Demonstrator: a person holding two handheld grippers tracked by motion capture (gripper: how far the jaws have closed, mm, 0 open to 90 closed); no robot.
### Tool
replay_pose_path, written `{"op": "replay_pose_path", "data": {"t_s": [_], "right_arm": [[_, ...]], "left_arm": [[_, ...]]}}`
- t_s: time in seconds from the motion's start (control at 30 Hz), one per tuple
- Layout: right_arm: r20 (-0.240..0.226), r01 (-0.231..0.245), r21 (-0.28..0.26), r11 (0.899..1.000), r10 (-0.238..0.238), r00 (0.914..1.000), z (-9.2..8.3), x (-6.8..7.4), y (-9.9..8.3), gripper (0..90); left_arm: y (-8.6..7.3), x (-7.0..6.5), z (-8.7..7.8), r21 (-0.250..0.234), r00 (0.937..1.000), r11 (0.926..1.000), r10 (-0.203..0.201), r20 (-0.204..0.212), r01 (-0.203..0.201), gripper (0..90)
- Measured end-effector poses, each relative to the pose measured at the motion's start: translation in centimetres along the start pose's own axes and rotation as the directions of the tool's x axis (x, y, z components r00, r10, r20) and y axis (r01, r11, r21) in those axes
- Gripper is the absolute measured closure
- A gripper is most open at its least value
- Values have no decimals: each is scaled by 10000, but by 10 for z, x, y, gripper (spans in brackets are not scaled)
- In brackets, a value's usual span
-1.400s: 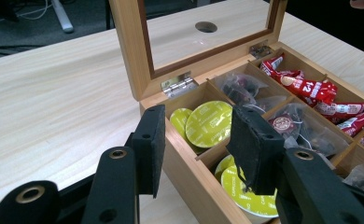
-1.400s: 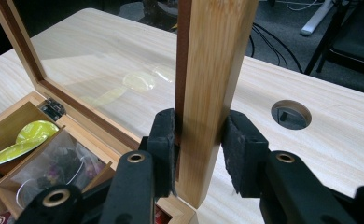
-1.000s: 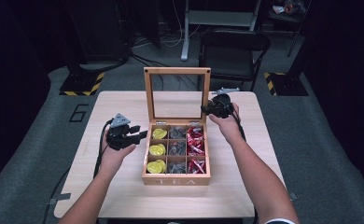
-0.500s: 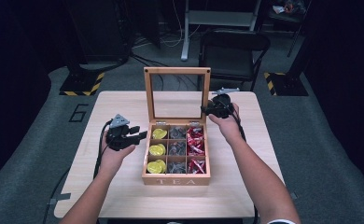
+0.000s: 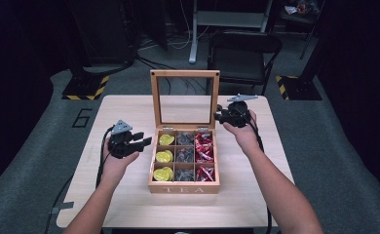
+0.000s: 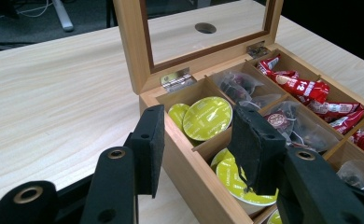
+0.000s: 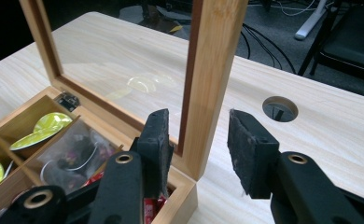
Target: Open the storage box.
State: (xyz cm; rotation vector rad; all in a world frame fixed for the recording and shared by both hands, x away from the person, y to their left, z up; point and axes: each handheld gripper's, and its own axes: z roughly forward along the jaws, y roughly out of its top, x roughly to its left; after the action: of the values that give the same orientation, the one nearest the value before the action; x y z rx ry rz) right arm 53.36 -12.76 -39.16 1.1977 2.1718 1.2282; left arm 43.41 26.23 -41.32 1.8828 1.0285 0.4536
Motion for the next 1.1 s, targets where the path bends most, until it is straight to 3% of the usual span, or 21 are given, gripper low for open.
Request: {"op": "replay_pose_path", "data": {"t_s": [0.43, 0.6, 0.9, 1.1], "right_arm": [[-154, 352, -37, 9994, -353, 9993, -19, 18, -14, 562], [-411, 354, -83, 9993, -357, 9985, -29, 29, -21, 553], [-803, 1003, -118, 9949, -1009, 9916, -45, 58, -36, 549], [-964, 1573, -172, 9874, -1582, 9827, -56, 76, -48, 549]], "left_arm": [[-4, 4, -7, -191, 9996, 9995, -263, -91, 261, 551], [-8, 4, -8, -121, 9992, 9992, -382, -111, 381, 551], [-13, 1, -14, -36, 9995, 10000, -42, -309, 41, 551], [-17, 3, -18, -95, 9993, 9999, -146, -335, 143, 549]]}}
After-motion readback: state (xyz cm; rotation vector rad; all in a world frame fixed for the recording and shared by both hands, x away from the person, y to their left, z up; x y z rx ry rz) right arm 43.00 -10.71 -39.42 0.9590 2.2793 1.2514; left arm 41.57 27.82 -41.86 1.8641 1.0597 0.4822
